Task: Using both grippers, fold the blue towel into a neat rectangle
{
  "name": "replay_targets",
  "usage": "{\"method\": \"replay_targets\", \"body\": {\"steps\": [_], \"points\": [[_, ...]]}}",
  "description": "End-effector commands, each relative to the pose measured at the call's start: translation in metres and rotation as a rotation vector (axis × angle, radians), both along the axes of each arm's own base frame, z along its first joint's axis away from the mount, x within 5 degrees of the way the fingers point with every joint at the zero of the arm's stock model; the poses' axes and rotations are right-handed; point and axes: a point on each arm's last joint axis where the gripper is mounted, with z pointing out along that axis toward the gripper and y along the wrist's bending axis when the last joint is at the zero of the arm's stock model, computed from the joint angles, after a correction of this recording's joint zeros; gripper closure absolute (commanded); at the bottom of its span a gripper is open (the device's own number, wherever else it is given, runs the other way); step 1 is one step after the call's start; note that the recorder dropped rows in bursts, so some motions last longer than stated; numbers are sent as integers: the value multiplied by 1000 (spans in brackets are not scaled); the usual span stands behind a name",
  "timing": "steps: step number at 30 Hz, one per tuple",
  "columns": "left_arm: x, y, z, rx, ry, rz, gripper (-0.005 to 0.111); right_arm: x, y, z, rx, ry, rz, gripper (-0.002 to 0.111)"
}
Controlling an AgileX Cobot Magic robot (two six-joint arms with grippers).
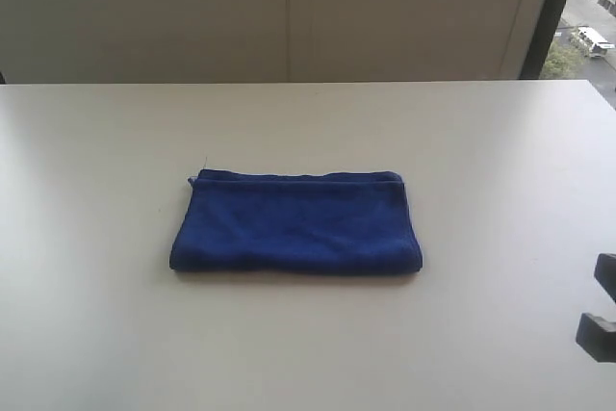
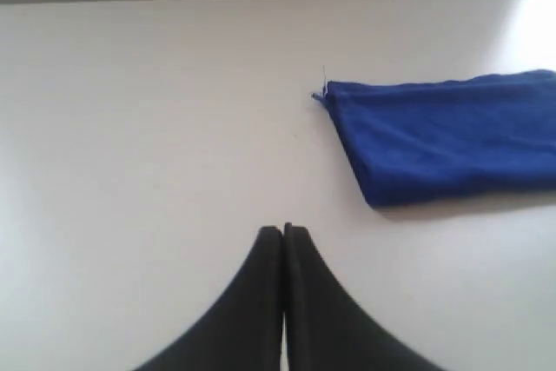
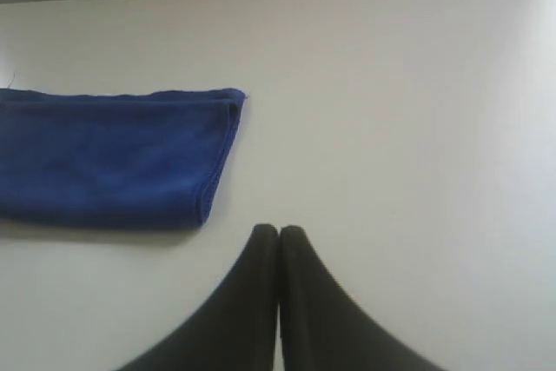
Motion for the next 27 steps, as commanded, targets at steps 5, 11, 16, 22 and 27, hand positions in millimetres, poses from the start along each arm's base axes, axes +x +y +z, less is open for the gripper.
{"method": "replay_targets", "body": {"steps": [5, 11, 16, 22, 27], "points": [[-5, -5, -16, -49, 81, -40, 107, -2, 0, -4, 36, 29, -9, 108], [-10, -13, -20, -124, 146, -115, 107, -2, 0, -4, 36, 29, -9, 108], [-8, -10, -19, -104, 117, -80, 107, -2, 0, -4, 36, 29, -9, 108], [-4, -3, -17, -69, 67, -10, 107, -2, 0, -4, 36, 29, -9, 108], [-3, -2, -16, -66, 58, 3, 107, -2, 0, -4, 36, 29, -9, 108]]}}
